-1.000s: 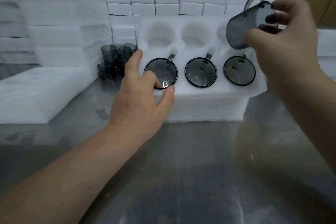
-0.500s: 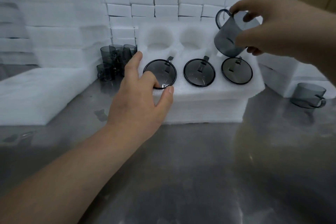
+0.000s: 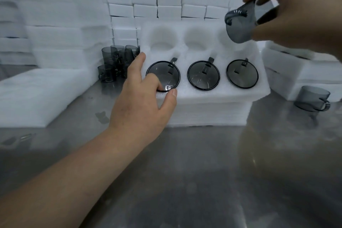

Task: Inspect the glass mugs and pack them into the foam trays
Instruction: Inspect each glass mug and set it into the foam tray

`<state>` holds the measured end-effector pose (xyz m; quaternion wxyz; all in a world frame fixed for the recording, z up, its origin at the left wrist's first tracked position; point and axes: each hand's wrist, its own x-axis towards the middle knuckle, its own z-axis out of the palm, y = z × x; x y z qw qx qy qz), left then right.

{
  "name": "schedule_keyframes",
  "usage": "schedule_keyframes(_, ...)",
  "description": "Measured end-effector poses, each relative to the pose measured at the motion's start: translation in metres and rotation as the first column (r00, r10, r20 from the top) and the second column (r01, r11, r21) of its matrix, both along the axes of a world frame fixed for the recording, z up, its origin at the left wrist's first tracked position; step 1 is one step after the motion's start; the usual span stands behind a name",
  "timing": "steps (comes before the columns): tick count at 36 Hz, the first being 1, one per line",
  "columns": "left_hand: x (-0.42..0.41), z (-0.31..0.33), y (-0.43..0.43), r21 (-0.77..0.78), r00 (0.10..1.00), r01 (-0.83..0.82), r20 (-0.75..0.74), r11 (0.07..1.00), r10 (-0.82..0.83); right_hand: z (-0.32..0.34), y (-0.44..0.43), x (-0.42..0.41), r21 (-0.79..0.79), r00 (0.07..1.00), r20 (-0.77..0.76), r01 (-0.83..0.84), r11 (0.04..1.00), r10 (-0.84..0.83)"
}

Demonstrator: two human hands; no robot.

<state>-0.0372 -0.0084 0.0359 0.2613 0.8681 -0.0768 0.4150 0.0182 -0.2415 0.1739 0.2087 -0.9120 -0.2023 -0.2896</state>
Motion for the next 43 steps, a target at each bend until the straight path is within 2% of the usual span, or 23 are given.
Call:
schedule_keyframes(5,-0.001,0.001,0.000,-0.003,1.000,0.010,-0.005,1.000,-0.010,0.001,-0.003,0.005,-0.234,0.994,0.107,0.047,0.971,-0.022)
schedule_keyframes(11,-0.001,0.001,0.000,0.004,1.000,0.003,-0.011,1.000,-0.002,0.000,0.003,0.004,-0.318,0.991,0.127,-0.003,0.948,0.045)
schedule_keyframes(18,0.000,0.001,0.000,0.010,1.000,0.000,-0.011,1.000,0.000,-0.005,0.008,0.008,-0.344,0.986,0.146,-0.024,0.939,0.078)
schedule_keyframes(25,0.001,0.001,0.001,0.001,1.000,0.005,-0.011,1.000,-0.005,-0.008,0.006,0.007,-0.300,0.988,0.101,-0.085,0.950,0.120)
schedule_keyframes(36,0.000,0.001,0.000,0.005,1.000,0.009,-0.007,1.000,-0.009,-0.011,0.008,0.012,-0.209,0.995,-0.044,-0.092,0.974,0.084)
schedule_keyframes(38,0.000,0.001,0.000,0.003,1.000,0.013,-0.007,1.000,-0.013,-0.011,0.007,0.013,-0.110,0.989,-0.084,-0.131,0.985,0.122)
schedule_keyframes(40,-0.001,0.002,0.000,0.003,1.000,0.013,-0.008,1.000,-0.013,-0.012,0.006,0.015,0.084,0.973,-0.120,-0.186,0.979,0.195)
schedule_keyframes(43,-0.001,0.001,0.000,0.005,1.000,0.013,-0.010,1.000,-0.013,-0.012,0.004,0.021,0.226,0.974,-0.067,-0.196,0.954,0.216)
